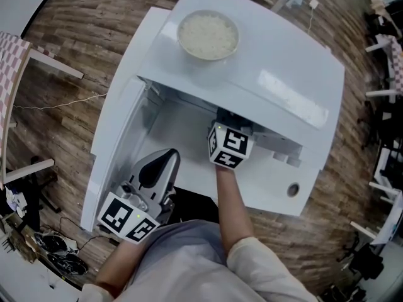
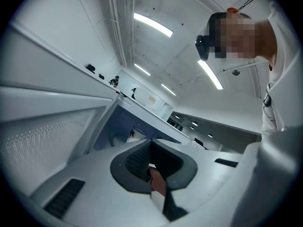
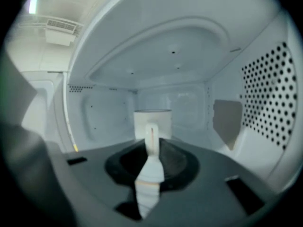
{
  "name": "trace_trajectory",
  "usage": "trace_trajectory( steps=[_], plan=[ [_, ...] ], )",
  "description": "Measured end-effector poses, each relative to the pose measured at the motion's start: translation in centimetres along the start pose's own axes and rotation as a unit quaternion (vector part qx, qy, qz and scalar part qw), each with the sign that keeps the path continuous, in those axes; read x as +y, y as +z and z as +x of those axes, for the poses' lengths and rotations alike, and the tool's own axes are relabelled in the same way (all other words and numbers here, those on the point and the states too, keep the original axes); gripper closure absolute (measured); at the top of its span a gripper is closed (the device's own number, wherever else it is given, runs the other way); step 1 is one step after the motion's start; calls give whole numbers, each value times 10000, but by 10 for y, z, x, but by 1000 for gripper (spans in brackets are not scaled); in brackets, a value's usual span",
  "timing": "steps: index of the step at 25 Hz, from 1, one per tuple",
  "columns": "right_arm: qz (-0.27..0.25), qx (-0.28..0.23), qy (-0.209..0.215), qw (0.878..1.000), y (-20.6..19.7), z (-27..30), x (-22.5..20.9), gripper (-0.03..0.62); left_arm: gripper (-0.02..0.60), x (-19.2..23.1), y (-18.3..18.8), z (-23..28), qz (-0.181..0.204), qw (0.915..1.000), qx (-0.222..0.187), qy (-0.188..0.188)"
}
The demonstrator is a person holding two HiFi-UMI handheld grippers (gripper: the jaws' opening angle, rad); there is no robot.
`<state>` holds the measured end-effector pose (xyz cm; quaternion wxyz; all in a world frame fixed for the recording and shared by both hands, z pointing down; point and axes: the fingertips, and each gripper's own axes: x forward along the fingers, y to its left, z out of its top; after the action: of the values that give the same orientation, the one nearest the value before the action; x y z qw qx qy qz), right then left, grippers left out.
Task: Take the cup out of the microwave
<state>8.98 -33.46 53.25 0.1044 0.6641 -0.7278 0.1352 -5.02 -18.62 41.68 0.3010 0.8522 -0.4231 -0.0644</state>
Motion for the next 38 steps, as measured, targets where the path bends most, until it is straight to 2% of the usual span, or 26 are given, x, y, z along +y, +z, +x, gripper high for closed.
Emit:
trace_trajectory(
  steps=[15, 38],
  plan=[
    [30, -387, 81, 9992, 12, -39, 4, 514, 566, -16, -2, -23, 46, 9999, -24, -118],
    [0, -603, 134, 9981, 23, -61, 3, 519, 566, -21, -3, -33, 44, 9999, -48, -121]
  ],
)
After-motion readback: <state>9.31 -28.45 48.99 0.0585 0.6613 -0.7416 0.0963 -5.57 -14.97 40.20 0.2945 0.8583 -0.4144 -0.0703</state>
